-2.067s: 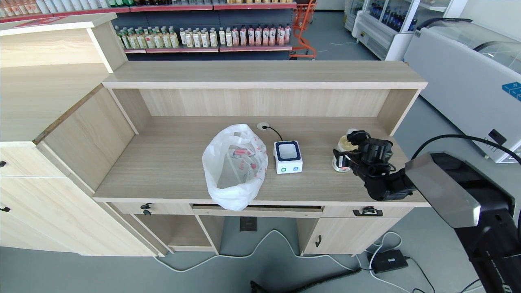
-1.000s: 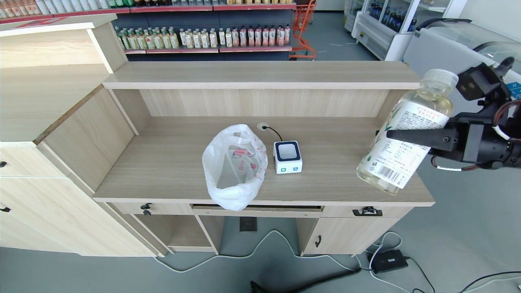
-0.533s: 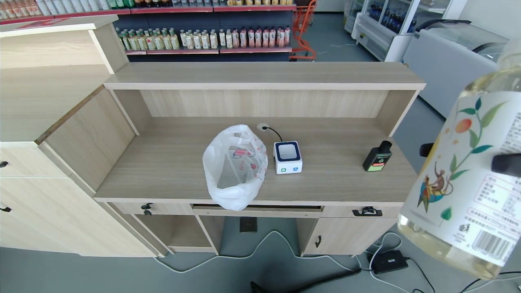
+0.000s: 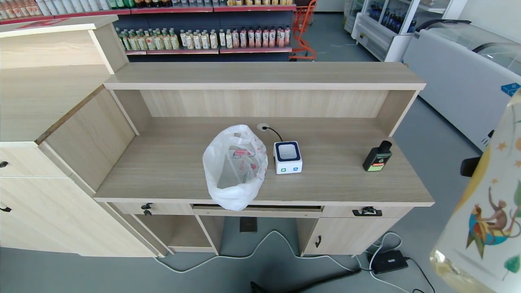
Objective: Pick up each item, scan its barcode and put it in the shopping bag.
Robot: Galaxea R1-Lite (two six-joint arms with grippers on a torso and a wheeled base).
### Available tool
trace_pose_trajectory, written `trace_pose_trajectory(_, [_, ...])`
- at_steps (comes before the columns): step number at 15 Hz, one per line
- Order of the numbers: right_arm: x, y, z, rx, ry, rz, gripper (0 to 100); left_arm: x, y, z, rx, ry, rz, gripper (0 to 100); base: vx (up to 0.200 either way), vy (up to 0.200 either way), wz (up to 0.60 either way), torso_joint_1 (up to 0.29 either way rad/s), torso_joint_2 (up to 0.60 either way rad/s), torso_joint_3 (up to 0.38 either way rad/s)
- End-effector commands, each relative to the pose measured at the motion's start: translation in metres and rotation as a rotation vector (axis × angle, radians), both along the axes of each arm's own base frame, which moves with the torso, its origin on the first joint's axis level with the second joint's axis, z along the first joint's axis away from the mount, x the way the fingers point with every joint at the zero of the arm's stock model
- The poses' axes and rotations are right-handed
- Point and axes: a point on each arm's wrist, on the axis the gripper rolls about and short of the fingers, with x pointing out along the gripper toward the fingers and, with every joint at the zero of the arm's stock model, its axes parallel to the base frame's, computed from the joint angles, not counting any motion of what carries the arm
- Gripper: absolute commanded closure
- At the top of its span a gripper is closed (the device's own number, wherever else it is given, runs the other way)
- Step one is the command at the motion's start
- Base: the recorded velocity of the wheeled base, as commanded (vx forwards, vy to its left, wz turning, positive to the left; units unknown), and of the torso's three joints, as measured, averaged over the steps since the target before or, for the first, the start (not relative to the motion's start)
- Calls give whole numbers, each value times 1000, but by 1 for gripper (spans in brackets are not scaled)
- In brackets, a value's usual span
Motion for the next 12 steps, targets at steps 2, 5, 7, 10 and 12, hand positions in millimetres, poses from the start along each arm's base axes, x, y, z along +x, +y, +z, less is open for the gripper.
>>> trace_pose_trajectory(2, [-1, 0, -1, 0, 4, -3, 100, 0, 0, 0, 0, 0, 1, 0, 0, 0, 0, 0, 0, 0])
trace_pose_trajectory(5, [1, -1, -5, -1, 12, -24, 100, 0, 0, 0, 0, 0, 1, 0, 0, 0, 0, 0, 0, 0])
trace_pose_trajectory(7, [8, 1, -7, 7, 32, -101, 100, 0, 0, 0, 0, 0, -1, 0, 0, 0, 0, 0, 0, 0])
trace_pose_trajectory(10, [9, -1, -7, 8, 34, -121, 100, 0, 0, 0, 0, 0, 1, 0, 0, 0, 0, 0, 0, 0])
trace_pose_trajectory(12, [9, -2, -7, 9, 33, -128, 100, 0, 0, 0, 0, 0, 1, 0, 0, 0, 0, 0, 0, 0])
